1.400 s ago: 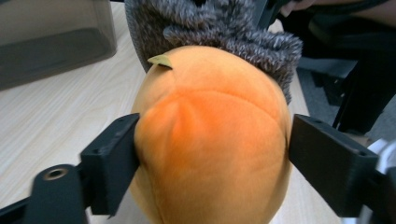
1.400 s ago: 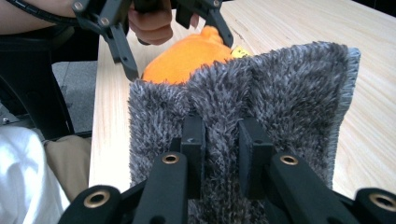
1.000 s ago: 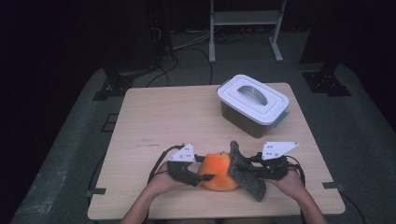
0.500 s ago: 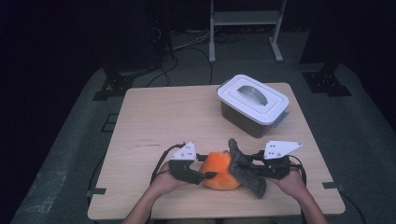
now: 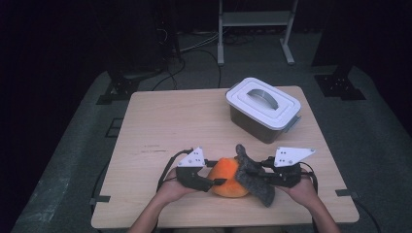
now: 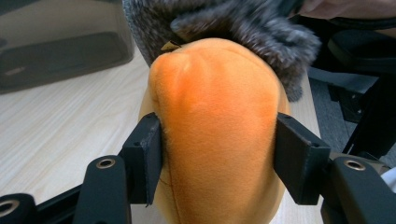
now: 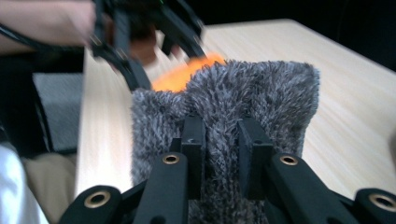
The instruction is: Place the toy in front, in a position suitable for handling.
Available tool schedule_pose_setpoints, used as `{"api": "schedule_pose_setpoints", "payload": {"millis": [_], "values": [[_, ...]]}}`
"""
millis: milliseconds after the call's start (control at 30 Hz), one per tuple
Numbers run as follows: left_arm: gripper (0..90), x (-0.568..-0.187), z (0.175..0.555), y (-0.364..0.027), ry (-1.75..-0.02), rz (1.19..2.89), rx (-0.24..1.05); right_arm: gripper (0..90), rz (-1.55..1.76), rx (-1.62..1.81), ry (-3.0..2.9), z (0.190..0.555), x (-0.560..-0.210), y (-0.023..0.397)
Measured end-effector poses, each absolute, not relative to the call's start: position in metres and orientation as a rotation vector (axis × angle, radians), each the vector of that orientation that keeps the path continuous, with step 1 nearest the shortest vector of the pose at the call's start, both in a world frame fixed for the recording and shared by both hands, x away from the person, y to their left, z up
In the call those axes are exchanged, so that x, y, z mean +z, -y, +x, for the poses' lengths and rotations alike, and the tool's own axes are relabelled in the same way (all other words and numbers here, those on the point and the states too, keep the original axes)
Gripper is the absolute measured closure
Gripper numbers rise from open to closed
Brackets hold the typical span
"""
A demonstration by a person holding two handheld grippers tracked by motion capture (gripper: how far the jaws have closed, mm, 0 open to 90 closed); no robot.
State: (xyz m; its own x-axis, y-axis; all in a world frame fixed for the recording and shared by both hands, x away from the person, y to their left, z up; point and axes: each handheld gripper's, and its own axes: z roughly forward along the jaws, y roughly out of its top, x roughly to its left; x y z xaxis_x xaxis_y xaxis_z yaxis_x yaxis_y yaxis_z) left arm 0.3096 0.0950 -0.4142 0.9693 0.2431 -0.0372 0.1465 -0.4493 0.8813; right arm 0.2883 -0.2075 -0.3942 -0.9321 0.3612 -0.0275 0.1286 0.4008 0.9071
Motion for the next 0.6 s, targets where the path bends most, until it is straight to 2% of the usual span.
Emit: {"api": "schedule_pose_setpoints", "payload": {"millis": [167,333,600], "values": [[39.9,-0.411,0.309,-0.097,-0.275,2.039,0.134,74.2,0.379,1.520,-2.458,0.285,-0.393,0.196],[39.8,-0.412,0.309,-0.096,-0.288,2.029,0.123,74.2,0.442,1.481,-2.478,0.292,-0.402,0.205],[39.4,-0.410,0.306,-0.092,-0.254,2.041,0.141,74.2,0.382,1.554,-2.440,0.287,-0.392,0.195]]}}
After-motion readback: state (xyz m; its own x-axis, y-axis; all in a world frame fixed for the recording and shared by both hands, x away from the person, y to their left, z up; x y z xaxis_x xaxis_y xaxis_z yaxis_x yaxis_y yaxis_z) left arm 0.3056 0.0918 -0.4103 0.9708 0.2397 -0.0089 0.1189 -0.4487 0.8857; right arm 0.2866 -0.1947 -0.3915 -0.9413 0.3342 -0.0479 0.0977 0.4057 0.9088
